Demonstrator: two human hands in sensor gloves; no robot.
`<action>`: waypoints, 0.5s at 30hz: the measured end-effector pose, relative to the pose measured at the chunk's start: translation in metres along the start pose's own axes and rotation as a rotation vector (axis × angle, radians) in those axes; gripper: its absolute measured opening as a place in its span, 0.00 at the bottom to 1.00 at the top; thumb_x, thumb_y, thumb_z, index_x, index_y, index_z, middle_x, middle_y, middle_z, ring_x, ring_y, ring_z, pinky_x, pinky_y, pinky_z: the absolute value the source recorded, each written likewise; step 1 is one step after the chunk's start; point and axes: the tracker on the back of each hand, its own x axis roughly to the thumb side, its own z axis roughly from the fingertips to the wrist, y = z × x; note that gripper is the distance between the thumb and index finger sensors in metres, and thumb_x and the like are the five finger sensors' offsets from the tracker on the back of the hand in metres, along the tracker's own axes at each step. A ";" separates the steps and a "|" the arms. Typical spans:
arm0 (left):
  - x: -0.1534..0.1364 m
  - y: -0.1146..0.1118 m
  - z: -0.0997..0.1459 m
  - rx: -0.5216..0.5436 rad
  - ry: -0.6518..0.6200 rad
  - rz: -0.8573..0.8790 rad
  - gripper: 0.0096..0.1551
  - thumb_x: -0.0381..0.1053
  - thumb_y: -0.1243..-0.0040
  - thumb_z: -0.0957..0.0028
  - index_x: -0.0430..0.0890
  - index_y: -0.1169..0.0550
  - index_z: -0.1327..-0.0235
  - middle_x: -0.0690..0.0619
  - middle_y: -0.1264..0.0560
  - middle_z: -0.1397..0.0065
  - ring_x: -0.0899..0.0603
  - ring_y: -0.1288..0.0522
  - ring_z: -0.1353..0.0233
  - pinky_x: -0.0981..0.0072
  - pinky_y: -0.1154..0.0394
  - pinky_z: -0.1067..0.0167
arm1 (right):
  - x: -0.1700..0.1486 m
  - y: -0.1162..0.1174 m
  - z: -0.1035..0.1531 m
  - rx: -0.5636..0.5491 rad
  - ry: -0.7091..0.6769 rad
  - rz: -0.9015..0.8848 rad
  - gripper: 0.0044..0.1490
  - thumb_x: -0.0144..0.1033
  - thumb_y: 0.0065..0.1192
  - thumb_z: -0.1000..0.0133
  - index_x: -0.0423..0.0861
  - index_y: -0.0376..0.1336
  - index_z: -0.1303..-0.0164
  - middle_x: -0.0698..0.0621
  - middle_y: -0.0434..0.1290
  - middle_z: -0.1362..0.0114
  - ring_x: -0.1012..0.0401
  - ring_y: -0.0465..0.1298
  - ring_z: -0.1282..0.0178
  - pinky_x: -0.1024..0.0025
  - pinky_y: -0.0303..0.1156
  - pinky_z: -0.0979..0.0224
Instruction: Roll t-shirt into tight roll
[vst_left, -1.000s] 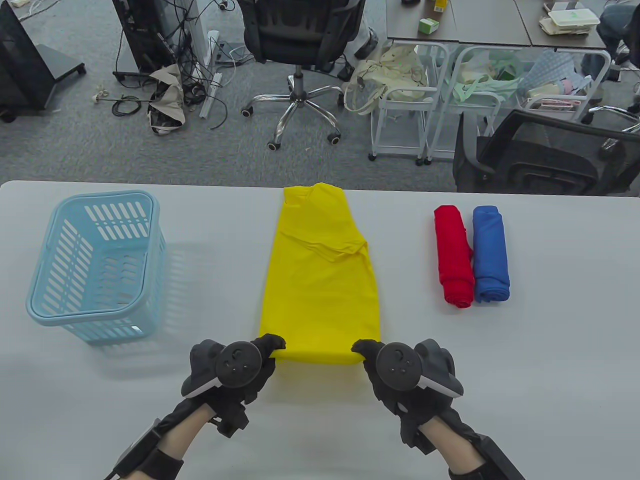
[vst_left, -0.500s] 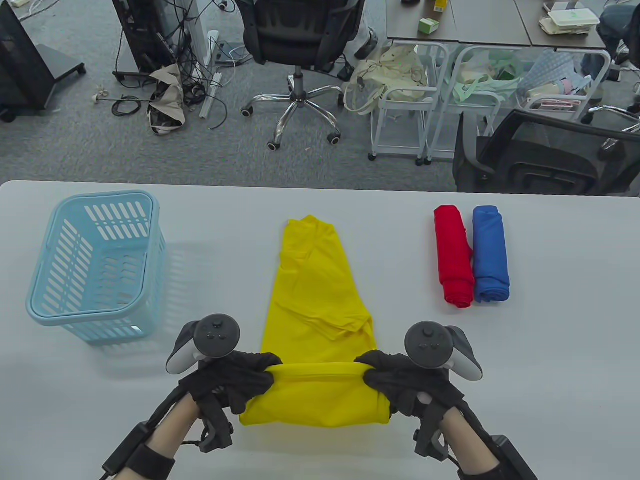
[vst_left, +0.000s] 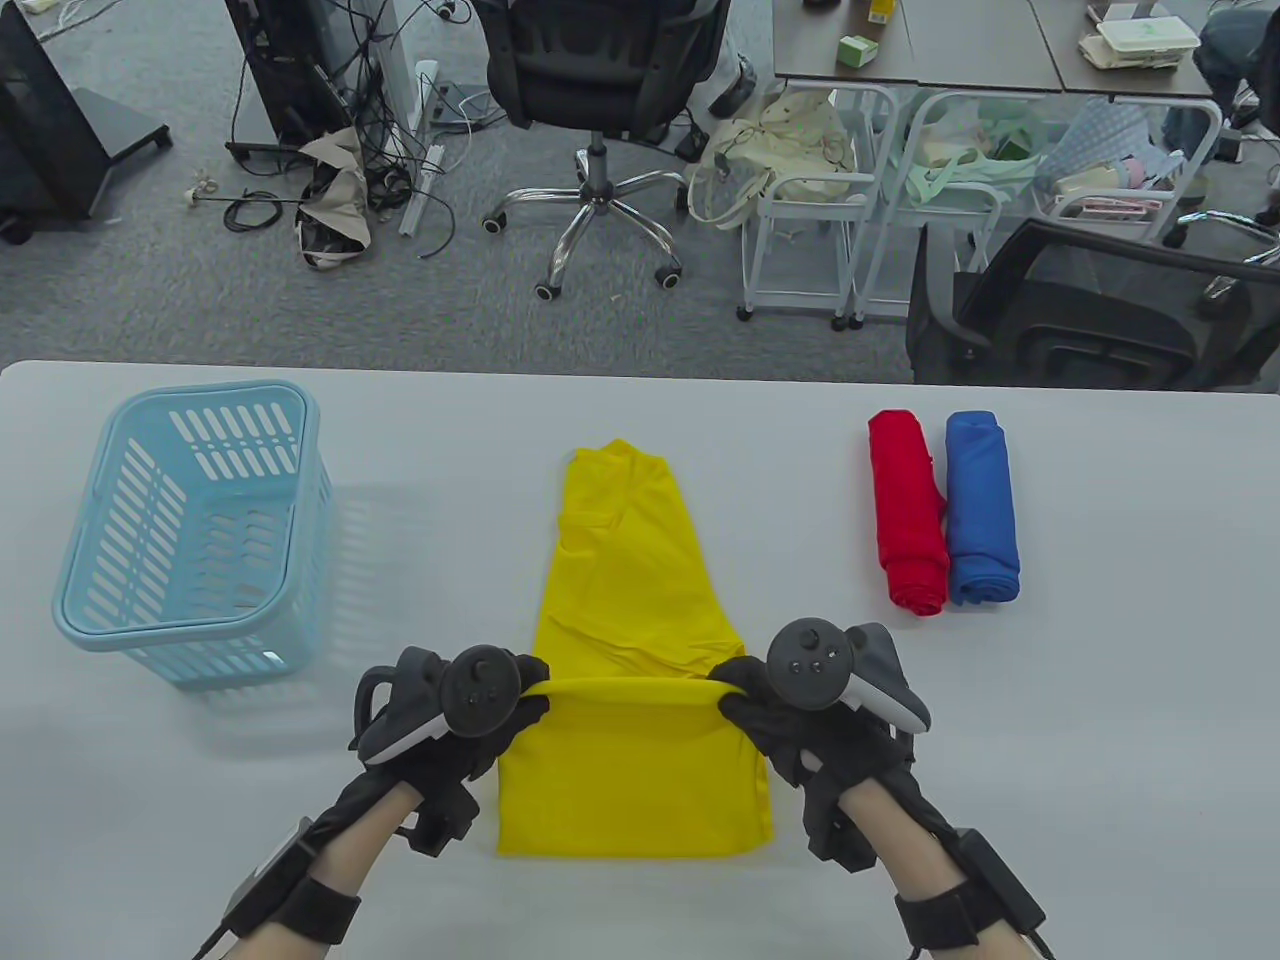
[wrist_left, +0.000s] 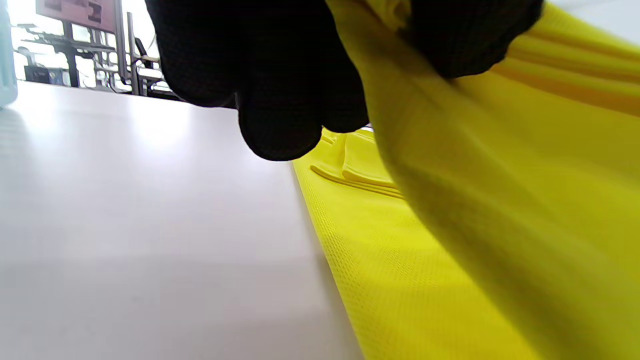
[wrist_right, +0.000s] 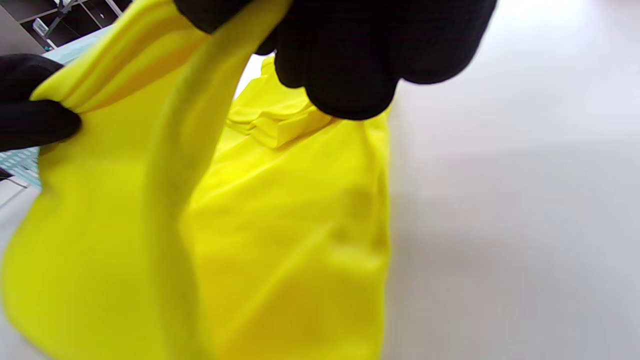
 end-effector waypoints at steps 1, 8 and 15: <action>0.000 0.002 -0.004 0.010 0.011 -0.028 0.24 0.65 0.47 0.48 0.63 0.24 0.40 0.62 0.19 0.39 0.49 0.15 0.36 0.54 0.21 0.34 | 0.001 -0.003 -0.004 -0.009 0.010 0.014 0.28 0.46 0.50 0.32 0.53 0.56 0.22 0.48 0.69 0.29 0.57 0.79 0.42 0.55 0.73 0.36; -0.011 -0.005 -0.048 -0.108 0.098 -0.108 0.24 0.65 0.45 0.49 0.63 0.23 0.41 0.61 0.19 0.39 0.48 0.16 0.37 0.62 0.19 0.41 | -0.001 -0.002 -0.043 0.042 0.107 0.082 0.28 0.46 0.51 0.33 0.52 0.57 0.22 0.49 0.71 0.32 0.58 0.80 0.45 0.56 0.74 0.38; -0.012 0.023 -0.095 -0.096 0.167 -0.212 0.24 0.65 0.48 0.48 0.63 0.24 0.40 0.61 0.20 0.37 0.48 0.17 0.34 0.60 0.20 0.39 | 0.003 -0.045 -0.083 0.026 0.190 0.082 0.28 0.44 0.54 0.35 0.51 0.60 0.24 0.49 0.73 0.34 0.58 0.81 0.47 0.56 0.75 0.40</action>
